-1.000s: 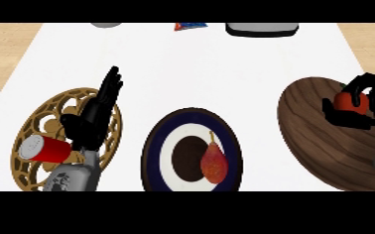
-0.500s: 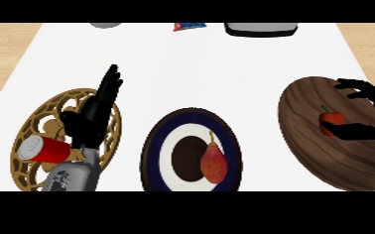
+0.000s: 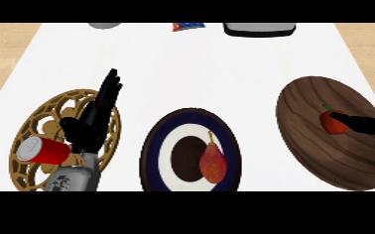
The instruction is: Pick the bell pepper from the plate and place it in the bowl
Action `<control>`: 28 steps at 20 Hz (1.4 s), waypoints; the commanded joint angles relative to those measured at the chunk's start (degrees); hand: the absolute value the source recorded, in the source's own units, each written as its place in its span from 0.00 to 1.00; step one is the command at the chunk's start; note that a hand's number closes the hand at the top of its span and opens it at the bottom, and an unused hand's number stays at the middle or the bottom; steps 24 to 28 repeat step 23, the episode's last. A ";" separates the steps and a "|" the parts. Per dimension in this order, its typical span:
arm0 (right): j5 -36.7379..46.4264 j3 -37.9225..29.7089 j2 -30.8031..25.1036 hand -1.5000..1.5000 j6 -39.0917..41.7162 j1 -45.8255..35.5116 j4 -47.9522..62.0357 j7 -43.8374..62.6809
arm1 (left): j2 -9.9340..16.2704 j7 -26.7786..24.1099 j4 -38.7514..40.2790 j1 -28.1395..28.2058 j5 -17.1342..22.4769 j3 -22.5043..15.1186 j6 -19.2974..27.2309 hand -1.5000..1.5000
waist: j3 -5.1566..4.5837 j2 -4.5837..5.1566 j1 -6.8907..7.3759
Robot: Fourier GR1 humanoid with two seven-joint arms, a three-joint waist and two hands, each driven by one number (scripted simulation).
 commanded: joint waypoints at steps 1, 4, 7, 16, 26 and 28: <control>-6.48 -4.49 -0.90 0.00 2.84 -1.29 -2.87 5.21 | 1.20 -0.05 2.83 -3.24 0.43 2.02 -0.74 0.50 | -0.02 0.03 -0.19; -12.01 -7.51 -1.69 0.00 7.17 2.44 -5.37 6.42 | 1.79 -1.41 3.34 -3.03 1.34 3.28 -1.48 0.50 | -0.02 0.01 -0.22; -18.95 -12.21 -4.32 0.00 11.89 5.20 -10.52 10.97 | 1.74 0.74 -0.52 -0.59 0.94 2.27 -1.30 0.50 | -0.03 -0.10 -0.32; -28.26 -18.70 -6.11 0.00 25.38 12.48 -3.00 1.18 | 0.36 -1.18 1.78 -1.88 0.76 2.04 -1.69 0.50 | -0.01 0.05 -0.08; -25.36 -19.86 -5.30 0.00 29.31 16.17 -1.48 -4.21 | 0.77 3.81 -3.62 -0.27 -0.06 1.37 -2.01 0.50 | 0.00 0.04 0.05; -25.36 -19.86 -5.30 0.00 29.31 16.17 -1.48 -4.21 | 0.77 3.81 -3.62 -0.27 -0.06 1.37 -2.01 0.50 | 0.00 0.04 0.05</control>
